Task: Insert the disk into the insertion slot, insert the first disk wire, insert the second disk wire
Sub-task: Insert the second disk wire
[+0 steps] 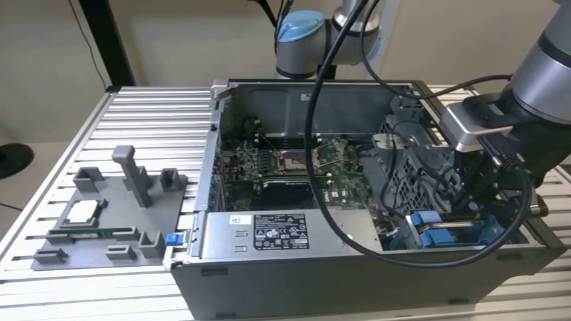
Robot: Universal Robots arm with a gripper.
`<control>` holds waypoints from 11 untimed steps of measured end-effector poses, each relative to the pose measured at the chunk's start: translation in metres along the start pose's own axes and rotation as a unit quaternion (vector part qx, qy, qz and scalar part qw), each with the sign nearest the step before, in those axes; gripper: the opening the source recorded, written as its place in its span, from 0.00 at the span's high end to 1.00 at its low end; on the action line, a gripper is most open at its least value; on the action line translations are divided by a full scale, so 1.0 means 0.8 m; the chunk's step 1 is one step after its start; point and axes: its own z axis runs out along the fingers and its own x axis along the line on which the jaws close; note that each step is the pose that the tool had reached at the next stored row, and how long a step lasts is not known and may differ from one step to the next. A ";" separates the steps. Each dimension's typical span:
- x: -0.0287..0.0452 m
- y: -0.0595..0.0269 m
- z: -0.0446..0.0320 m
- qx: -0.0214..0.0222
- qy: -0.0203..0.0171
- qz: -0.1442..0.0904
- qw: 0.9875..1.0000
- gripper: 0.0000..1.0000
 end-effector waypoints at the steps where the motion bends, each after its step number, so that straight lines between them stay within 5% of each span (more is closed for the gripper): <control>1: 0.0001 0.000 0.0004 0.000 0.000 -0.001 1.000 1.00; 9: 0.0008 0.001 0.0073 0.000 0.001 -0.001 1.000 1.00; 10: 0.0009 0.001 0.0080 0.000 0.000 -0.001 1.000 0.00; 11: 0.0008 0.001 0.0088 0.000 -0.001 -0.001 1.000 0.00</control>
